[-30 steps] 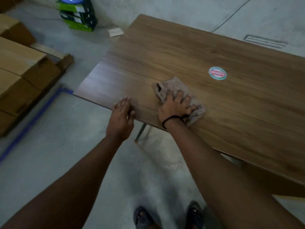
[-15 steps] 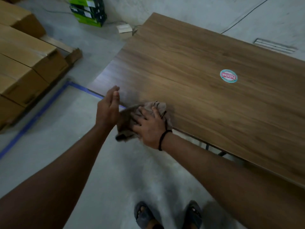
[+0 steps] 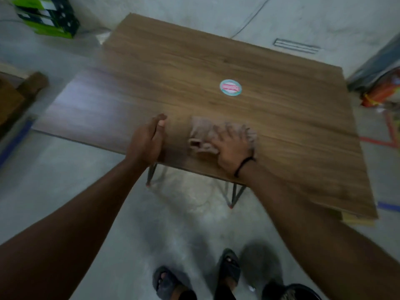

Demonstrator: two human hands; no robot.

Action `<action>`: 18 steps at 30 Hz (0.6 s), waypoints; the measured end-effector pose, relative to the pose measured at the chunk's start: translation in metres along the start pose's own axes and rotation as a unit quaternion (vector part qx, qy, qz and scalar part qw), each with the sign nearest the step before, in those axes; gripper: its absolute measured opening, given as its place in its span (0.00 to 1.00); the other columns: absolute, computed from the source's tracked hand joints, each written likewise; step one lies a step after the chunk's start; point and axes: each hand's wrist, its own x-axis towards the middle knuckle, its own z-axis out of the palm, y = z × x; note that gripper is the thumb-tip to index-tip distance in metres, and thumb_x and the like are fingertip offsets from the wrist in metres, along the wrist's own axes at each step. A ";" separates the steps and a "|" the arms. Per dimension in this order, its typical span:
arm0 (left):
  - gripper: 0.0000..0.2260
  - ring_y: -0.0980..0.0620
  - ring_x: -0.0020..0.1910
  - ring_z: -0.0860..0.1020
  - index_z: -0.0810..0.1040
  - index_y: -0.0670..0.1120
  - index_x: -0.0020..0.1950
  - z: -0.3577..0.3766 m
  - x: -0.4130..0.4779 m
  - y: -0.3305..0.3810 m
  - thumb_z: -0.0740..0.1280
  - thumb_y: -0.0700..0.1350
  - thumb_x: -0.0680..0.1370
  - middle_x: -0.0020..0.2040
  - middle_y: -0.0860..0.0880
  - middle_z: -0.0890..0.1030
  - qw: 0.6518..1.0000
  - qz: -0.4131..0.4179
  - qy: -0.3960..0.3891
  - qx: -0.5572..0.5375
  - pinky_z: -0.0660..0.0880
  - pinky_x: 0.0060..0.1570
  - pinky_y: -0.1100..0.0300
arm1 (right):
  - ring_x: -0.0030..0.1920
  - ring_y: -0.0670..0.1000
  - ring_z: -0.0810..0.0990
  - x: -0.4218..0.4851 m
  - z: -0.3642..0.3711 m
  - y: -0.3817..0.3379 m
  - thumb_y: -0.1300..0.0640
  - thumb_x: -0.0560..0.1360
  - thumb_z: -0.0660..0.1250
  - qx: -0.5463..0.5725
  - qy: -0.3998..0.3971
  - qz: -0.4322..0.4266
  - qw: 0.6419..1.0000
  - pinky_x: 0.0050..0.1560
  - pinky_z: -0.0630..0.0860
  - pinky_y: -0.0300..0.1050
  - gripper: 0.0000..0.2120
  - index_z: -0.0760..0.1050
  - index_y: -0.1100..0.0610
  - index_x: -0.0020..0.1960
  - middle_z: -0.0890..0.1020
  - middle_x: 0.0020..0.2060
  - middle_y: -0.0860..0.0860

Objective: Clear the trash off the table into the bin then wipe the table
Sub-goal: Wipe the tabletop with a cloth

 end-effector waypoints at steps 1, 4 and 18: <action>0.20 0.43 0.61 0.74 0.71 0.48 0.69 0.011 0.001 0.008 0.52 0.53 0.82 0.64 0.41 0.76 1.000 0.006 -0.005 0.002 0.70 0.57 0.54 | 0.75 0.61 0.60 -0.010 0.012 -0.011 0.46 0.71 0.47 -0.008 0.009 -0.023 1.000 0.70 0.52 0.70 0.28 0.71 0.42 0.68 0.64 0.75 0.52; 0.18 0.42 0.62 0.75 0.73 0.46 0.67 0.041 0.004 0.026 0.53 0.51 0.82 0.64 0.40 0.77 0.998 0.030 -0.048 0.026 0.70 0.60 0.54 | 0.67 0.64 0.71 -0.051 0.039 -0.032 0.51 0.70 0.51 0.004 0.032 -0.115 0.993 0.64 0.60 0.75 0.22 0.81 0.44 0.54 0.78 0.63 0.54; 0.23 0.41 0.57 0.78 0.78 0.48 0.62 0.169 0.013 0.131 0.52 0.57 0.79 0.57 0.41 0.81 0.981 0.113 -0.139 0.080 0.73 0.58 0.52 | 0.71 0.61 0.68 -0.126 0.042 0.173 0.47 0.73 0.54 0.012 0.041 0.008 0.999 0.65 0.60 0.75 0.21 0.77 0.44 0.62 0.72 0.70 0.49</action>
